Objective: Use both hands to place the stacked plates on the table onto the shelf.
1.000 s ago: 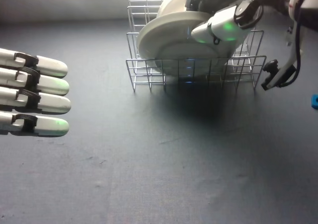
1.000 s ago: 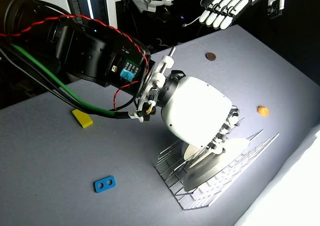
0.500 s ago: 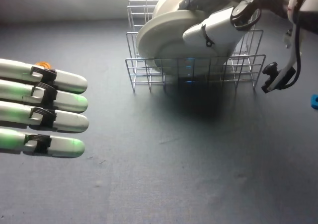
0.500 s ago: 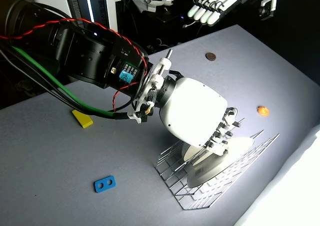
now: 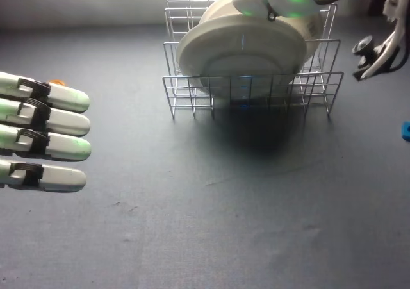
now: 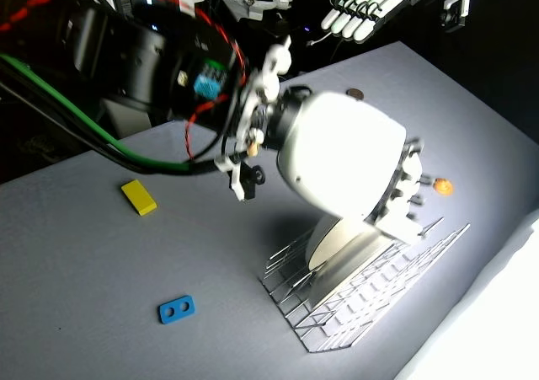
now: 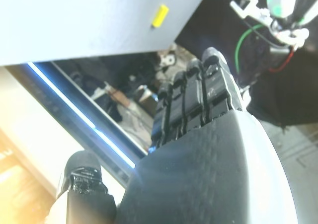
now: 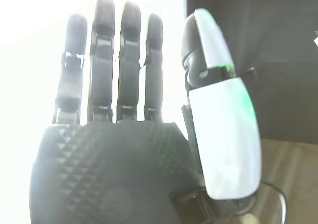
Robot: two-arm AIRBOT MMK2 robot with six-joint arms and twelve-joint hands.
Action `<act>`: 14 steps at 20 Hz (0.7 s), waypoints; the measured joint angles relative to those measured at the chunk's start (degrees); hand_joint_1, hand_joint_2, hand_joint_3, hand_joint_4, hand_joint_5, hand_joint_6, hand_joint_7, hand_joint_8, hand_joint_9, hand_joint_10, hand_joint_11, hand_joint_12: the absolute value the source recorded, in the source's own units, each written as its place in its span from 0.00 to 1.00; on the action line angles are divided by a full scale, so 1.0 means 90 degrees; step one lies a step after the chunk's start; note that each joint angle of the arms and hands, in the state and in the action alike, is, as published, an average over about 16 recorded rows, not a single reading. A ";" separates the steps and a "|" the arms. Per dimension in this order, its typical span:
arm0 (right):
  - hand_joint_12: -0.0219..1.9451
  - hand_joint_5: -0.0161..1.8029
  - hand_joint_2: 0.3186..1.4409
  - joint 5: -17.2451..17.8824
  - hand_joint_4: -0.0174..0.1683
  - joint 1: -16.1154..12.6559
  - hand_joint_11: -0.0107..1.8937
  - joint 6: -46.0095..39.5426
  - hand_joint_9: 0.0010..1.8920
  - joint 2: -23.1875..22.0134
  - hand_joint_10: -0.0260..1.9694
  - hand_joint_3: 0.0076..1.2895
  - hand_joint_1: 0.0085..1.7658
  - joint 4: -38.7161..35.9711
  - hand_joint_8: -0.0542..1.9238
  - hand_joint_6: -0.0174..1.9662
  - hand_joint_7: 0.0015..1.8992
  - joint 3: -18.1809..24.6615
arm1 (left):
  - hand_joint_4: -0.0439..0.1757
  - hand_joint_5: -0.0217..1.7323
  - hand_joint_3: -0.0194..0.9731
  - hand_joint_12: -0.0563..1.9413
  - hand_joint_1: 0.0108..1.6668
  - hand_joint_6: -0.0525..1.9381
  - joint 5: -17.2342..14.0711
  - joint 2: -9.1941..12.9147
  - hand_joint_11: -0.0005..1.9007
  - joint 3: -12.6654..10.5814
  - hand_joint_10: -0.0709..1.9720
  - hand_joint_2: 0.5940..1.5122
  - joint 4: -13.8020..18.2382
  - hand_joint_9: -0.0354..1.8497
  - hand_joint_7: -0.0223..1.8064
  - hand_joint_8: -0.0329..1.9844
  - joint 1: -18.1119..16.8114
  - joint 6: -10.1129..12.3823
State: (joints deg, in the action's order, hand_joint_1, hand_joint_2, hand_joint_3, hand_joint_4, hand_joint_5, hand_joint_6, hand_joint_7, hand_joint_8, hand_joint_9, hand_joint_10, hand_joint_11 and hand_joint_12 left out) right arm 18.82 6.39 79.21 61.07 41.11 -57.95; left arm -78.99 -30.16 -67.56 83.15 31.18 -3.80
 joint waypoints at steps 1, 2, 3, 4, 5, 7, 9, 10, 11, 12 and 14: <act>0.70 0.41 0.76 0.0024 0.08 0.0001 0.14 -0.0031 0.36 -0.0103 0.16 0.00 0.51 -0.0226 0.05 0.05 0.43 0.0116 | 0.23 0.08 0.03 0.10 0.01 0.03 -0.0014 -0.0001 0.02 -0.0029 0.04 0.55 0.0005 0.07 0.07 0.02 0.0000 0.0000; 0.71 0.41 0.76 0.0054 0.08 0.0021 0.15 -0.0078 0.35 -0.0215 0.20 0.00 0.48 -0.0481 0.07 0.07 0.42 0.0242 | 0.23 0.10 0.03 0.13 0.01 0.04 -0.0027 -0.0003 0.03 -0.0056 0.05 0.55 0.0010 0.09 0.09 0.02 -0.0001 0.0000; 0.72 0.41 0.76 0.0091 0.08 0.0056 0.16 -0.0138 0.35 -0.0331 0.25 0.00 0.46 -0.0754 0.12 0.09 0.42 0.0371 | 0.23 0.12 0.03 0.18 0.01 0.06 -0.0038 -0.0005 0.04 -0.0080 0.07 0.56 0.0016 0.11 0.12 0.05 -0.0001 0.0000; 0.74 0.41 0.76 0.0131 0.08 0.0103 0.18 -0.0214 0.36 -0.0452 0.30 0.00 0.43 -0.1045 0.17 0.14 0.42 0.0504 | 0.23 0.14 0.03 0.23 0.01 0.09 -0.0048 -0.0008 0.05 -0.0101 0.11 0.57 0.0023 0.13 0.14 0.09 -0.0003 -0.0001; 0.76 0.41 0.76 0.0173 0.09 0.0160 0.21 -0.0305 0.37 -0.0579 0.35 0.00 0.40 -0.1346 0.23 0.20 0.43 0.0639 | 0.23 0.16 0.03 0.29 0.01 0.15 -0.0058 -0.0011 0.07 -0.0120 0.17 0.57 0.0029 0.16 0.17 0.14 -0.0006 -0.0001; 0.80 0.44 0.75 0.0266 0.09 0.0301 0.28 -0.0523 0.40 -0.0844 0.46 0.00 0.35 -0.1940 0.35 0.31 0.46 0.0908 | 0.23 0.22 0.03 0.40 0.01 0.26 -0.0076 -0.0018 0.13 -0.0149 0.28 0.58 0.0036 0.22 0.24 0.26 -0.0013 -0.0001; 0.83 0.47 0.75 0.0344 0.09 0.0446 0.35 -0.0722 0.44 -0.1081 0.56 0.00 0.30 -0.2429 0.45 0.41 0.49 0.1141 | 0.25 0.30 0.03 0.51 0.01 0.36 -0.0089 -0.0022 0.20 -0.0165 0.38 0.58 0.0044 0.30 0.32 0.36 -0.0019 0.0000; 0.84 0.47 0.75 0.0362 0.09 0.0489 0.36 -0.0776 0.45 -0.1152 0.59 0.00 0.29 -0.2573 0.48 0.43 0.49 0.1213 | 0.25 0.32 0.03 0.53 0.01 0.39 -0.0094 -0.0023 0.21 -0.0171 0.40 0.59 0.0046 0.31 0.34 0.38 -0.0020 0.0000; 0.85 0.47 0.75 0.0384 0.09 0.0537 0.38 -0.0835 0.45 -0.1223 0.62 0.00 0.27 -0.2717 0.51 0.46 0.49 0.1287 | 0.25 0.34 0.03 0.57 0.01 0.41 -0.0098 -0.0024 0.23 -0.0174 0.43 0.59 0.0047 0.33 0.36 0.41 -0.0022 0.0000; 0.86 0.48 0.75 0.0409 0.09 0.0592 0.40 -0.0901 0.46 -0.1295 0.67 0.00 0.24 -0.2862 0.55 0.49 0.50 0.1362 | 0.25 0.36 0.03 0.61 0.01 0.44 -0.0101 -0.0026 0.24 -0.0177 0.46 0.59 0.0048 0.35 0.39 0.44 -0.0023 0.0000; 0.89 0.50 0.75 0.0467 0.10 0.0719 0.45 -0.1055 0.49 -0.1444 0.76 0.00 0.19 -0.3162 0.65 0.58 0.52 0.1518 | 0.25 0.42 0.03 0.71 0.01 0.52 -0.0109 -0.0029 0.29 -0.0179 0.54 0.60 0.0051 0.41 0.45 0.52 -0.0028 0.0000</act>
State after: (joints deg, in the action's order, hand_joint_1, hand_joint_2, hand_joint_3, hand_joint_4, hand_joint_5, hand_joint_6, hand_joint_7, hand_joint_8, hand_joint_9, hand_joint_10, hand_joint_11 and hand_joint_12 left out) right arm 23.02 12.86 69.71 48.08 12.65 -44.29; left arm -79.97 -30.42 -69.17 83.60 30.93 -3.80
